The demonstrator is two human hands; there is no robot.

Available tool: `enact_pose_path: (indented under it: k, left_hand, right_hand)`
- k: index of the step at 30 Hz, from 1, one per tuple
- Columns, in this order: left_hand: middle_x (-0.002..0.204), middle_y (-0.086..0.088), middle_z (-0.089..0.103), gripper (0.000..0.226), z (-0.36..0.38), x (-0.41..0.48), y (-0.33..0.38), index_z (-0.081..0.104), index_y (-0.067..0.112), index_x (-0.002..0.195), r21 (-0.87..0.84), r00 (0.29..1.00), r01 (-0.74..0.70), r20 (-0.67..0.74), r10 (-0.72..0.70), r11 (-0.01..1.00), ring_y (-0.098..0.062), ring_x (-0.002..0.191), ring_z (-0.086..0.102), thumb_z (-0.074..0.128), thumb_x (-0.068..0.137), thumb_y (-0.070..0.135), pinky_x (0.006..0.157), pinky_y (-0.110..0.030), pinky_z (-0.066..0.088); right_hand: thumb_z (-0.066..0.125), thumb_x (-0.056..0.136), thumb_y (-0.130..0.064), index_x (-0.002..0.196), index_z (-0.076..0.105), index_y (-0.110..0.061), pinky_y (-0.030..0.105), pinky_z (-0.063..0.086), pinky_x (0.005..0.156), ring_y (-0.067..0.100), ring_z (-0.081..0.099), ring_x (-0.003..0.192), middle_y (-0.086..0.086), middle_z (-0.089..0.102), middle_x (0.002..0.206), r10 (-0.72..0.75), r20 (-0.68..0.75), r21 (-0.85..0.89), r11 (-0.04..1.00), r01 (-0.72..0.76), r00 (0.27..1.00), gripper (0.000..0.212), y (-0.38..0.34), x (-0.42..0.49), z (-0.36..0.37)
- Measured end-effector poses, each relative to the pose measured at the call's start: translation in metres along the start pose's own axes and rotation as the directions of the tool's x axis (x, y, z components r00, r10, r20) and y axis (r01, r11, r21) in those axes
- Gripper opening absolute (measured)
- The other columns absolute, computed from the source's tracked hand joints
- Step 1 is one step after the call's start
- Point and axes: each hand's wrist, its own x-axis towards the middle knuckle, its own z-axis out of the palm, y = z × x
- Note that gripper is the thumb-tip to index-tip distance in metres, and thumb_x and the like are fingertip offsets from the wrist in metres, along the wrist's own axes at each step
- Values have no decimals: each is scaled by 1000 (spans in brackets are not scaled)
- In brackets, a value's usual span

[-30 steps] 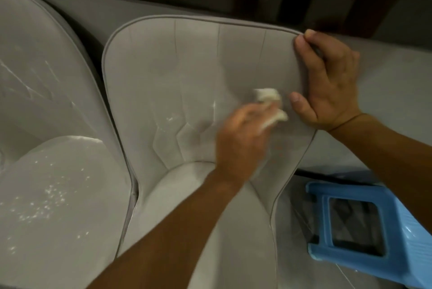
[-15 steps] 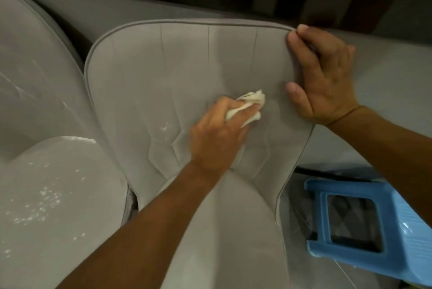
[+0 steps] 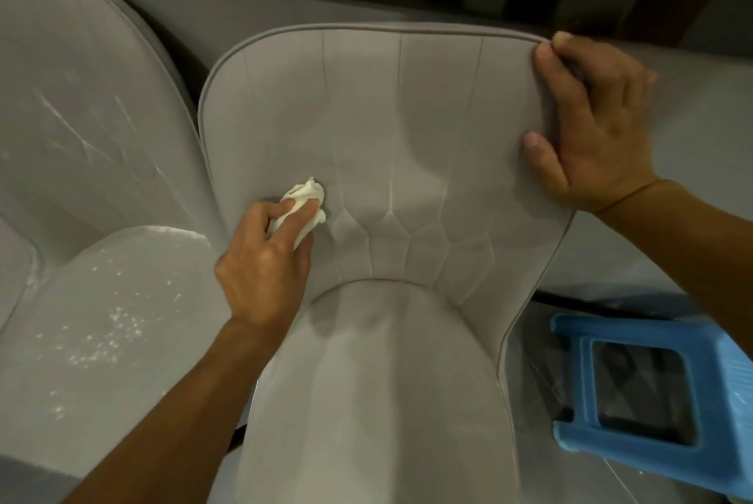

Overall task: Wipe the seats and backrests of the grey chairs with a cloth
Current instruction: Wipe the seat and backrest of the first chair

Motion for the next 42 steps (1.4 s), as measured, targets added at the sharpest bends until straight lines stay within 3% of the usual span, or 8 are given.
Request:
enact_pose_path:
  k: [10,17,22,32,35,38,40,42]
  left_hand:
    - [107,1,62,40,42,-3,33,69,32,128,-160,997,58,65,-48,985,-22,82,62,75,90,25,65,-43,55]
    - [112,2,60,38,16,-14,8,64,33,131,27,975,-87,207,79,996,-21,92,60,59,93,38,66,-26,35]
    - [114,-8,62,60,4,-46,-38,66,29,125,165,931,-190,342,125,968,-33,88,66,88,72,12,55,-38,57]
    - [112,-8,65,49,-7,9,-23,69,24,128,204,928,-368,17,372,907,-30,89,65,82,82,15,53,-37,53]
    - [110,-7,62,55,4,-1,-39,69,22,126,227,861,-505,192,470,833,-32,91,60,85,75,8,50,-36,50]
    - [112,-7,63,59,13,-23,-52,72,15,115,229,717,-667,457,526,709,-32,95,60,91,60,6,52,-35,52]
    - [127,-7,59,63,12,-25,-49,69,14,120,245,625,-722,632,458,647,-31,106,59,90,61,9,65,-37,56]
    - [137,-8,52,64,8,-20,-48,60,16,134,258,588,-754,676,445,604,-29,114,57,81,74,10,79,-37,55]
  right_hand:
    - [43,94,-46,150,36,-6,48,32,104,33,35,132,9,27,149,-11,-8,-20,1000,11,1000,69,0,0,-1]
    - [45,96,-43,151,31,-5,47,30,105,35,32,135,10,25,150,9,55,9,1000,-10,998,68,-10,0,-13]
    - [41,99,-43,153,25,-4,44,25,103,33,27,140,14,23,152,26,91,-34,999,-23,996,68,-17,-3,-18]
    - [39,101,-38,155,22,-2,42,24,103,28,21,146,25,27,155,64,39,-135,989,-58,997,66,-25,-8,-11]
    - [34,104,-35,155,19,-2,41,23,103,33,21,149,24,24,157,43,25,-187,982,-38,999,63,-27,-12,-10]
    - [35,105,-31,155,17,-2,38,21,103,34,21,149,24,24,158,50,4,-222,974,-48,999,61,-32,-14,-8]
    - [35,105,-30,155,18,-2,38,21,105,35,20,149,23,23,158,71,4,-225,972,-68,998,60,-34,-14,-8]
    - [33,105,-30,155,17,-1,41,21,109,36,17,150,24,21,159,86,28,-211,974,-78,996,60,-36,-15,-11]
